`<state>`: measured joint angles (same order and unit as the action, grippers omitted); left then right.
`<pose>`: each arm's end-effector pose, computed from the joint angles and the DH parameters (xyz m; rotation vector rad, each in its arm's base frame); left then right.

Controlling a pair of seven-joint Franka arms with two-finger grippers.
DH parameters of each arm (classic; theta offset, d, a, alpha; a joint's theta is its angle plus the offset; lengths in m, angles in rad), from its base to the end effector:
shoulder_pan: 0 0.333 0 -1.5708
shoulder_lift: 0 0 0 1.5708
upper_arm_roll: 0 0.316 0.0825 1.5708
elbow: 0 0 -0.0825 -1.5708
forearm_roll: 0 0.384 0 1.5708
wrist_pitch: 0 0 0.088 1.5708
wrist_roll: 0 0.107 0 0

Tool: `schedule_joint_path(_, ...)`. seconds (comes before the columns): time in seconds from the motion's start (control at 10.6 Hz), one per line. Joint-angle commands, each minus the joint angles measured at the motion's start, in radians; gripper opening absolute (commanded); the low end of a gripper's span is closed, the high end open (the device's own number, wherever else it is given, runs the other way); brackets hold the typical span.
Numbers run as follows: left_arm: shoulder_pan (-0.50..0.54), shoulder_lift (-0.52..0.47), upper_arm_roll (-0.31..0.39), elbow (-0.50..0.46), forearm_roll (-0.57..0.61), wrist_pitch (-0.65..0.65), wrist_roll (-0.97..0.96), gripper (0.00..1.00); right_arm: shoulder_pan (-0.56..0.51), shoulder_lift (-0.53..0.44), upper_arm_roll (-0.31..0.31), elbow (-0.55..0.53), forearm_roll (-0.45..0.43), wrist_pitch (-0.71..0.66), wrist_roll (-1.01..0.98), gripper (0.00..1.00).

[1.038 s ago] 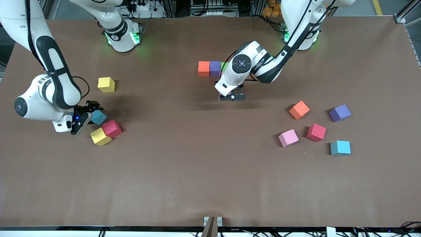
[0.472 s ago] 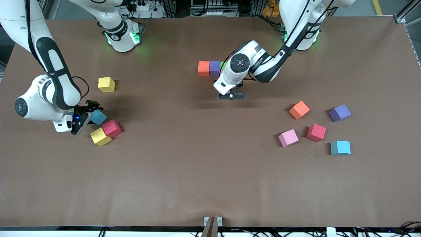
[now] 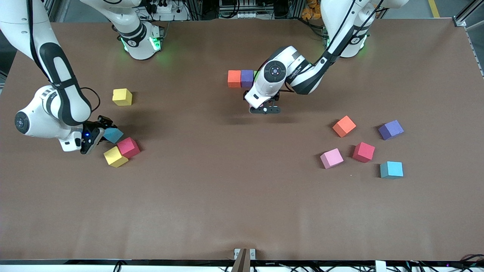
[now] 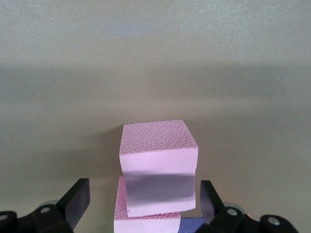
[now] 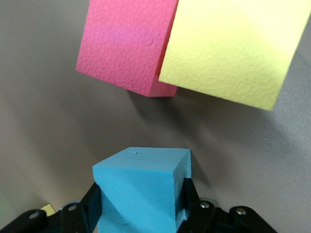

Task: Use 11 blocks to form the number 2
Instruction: 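Grasp the light blue cube with the right gripper while left holds pink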

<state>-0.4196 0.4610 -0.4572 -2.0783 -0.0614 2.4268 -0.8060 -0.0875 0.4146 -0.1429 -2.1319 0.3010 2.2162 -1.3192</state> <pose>0.3730 -0.4457 0.2198 3.0167 0.0185 -0.3396 0.5242 -0.1149 0.1900 -2.5454 -1.1838 0.1732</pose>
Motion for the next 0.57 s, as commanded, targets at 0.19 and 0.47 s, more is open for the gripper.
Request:
schedule_joint_path(0.19, -0.005, -0.001, -0.002, -0.009, 0.023, 0.017, -0.018, 1.0, -0.012, 0.007, 0.006, 0.035, 0.018, -0.018, -0.046, 0.24)
schedule_joint_path(0.47, -0.005, 0.019, -0.002, -0.008, 0.066, 0.017, -0.018, 1.0, -0.009, 0.001, 0.005, 0.127, 0.01, -0.091, -0.054, 0.2)
